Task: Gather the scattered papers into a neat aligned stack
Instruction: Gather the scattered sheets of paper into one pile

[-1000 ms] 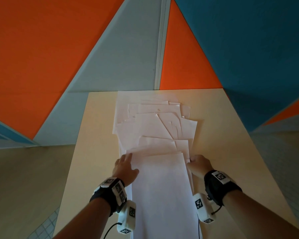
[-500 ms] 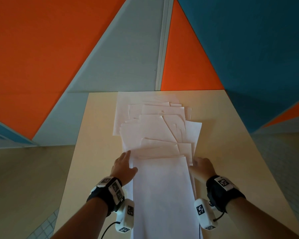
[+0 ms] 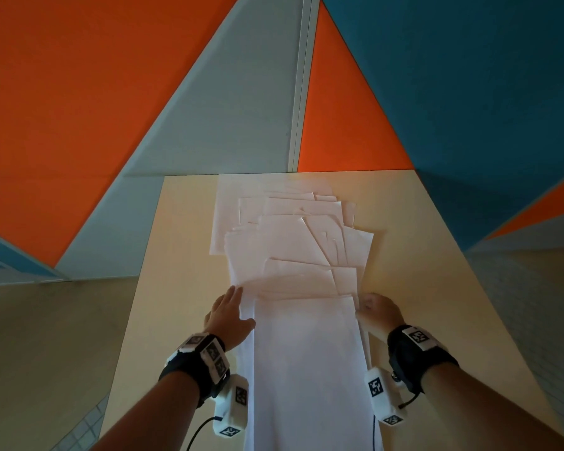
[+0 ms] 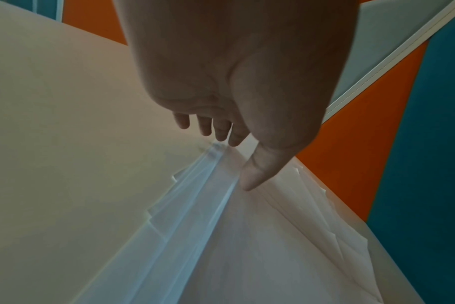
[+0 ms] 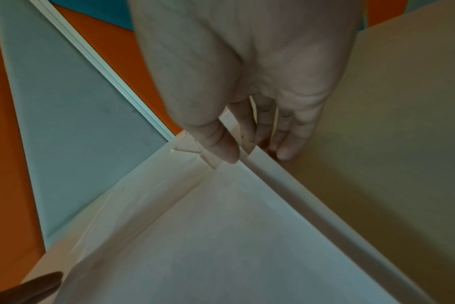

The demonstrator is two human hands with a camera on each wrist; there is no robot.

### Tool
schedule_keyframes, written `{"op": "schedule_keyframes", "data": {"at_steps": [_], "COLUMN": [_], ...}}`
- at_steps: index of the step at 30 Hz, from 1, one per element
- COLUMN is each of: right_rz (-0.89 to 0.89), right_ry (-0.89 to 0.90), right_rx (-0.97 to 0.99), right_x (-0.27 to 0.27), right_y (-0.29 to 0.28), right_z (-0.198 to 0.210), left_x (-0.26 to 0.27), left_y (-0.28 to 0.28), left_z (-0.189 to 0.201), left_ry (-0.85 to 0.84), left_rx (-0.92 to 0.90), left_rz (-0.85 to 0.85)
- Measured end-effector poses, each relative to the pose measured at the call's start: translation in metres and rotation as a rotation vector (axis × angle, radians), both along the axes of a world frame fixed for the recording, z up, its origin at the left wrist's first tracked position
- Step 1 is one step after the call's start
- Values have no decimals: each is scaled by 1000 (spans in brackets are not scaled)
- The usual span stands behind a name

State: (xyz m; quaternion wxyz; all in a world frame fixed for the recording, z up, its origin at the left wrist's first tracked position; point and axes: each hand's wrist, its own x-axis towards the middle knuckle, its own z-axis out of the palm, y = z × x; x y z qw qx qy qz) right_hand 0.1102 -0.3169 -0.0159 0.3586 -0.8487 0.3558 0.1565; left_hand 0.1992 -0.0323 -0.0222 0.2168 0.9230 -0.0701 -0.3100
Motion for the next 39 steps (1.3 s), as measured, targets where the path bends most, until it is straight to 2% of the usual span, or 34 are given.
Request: {"op": "schedule_keyframes", "data": {"at_steps": [7,13,19,28,33,39], "right_rz": [39,70,57,292,328,288], "right_ry": [-18,38,59,92,155,50], "right_rx": [-14,-23,-97,-303,-262,-195], "right_x": [6,9,18,58,76,91], "right_y": [5,0,-8,-16,-27,-34], "right_z": [-8,-30,-15,-3,-8,-10], "left_x": [4,12,28,51,63,74], "left_y": [-3,-2,2,-20,-28,-36], "left_z": [-5,-8,-8,-11,-19,-23], "left_ry": [3,-29,-67,-93,-63,-94], "left_rx": [13,17,59,126,137,51], "left_rz": [-39,-93,-99,-184,-237,-270]}}
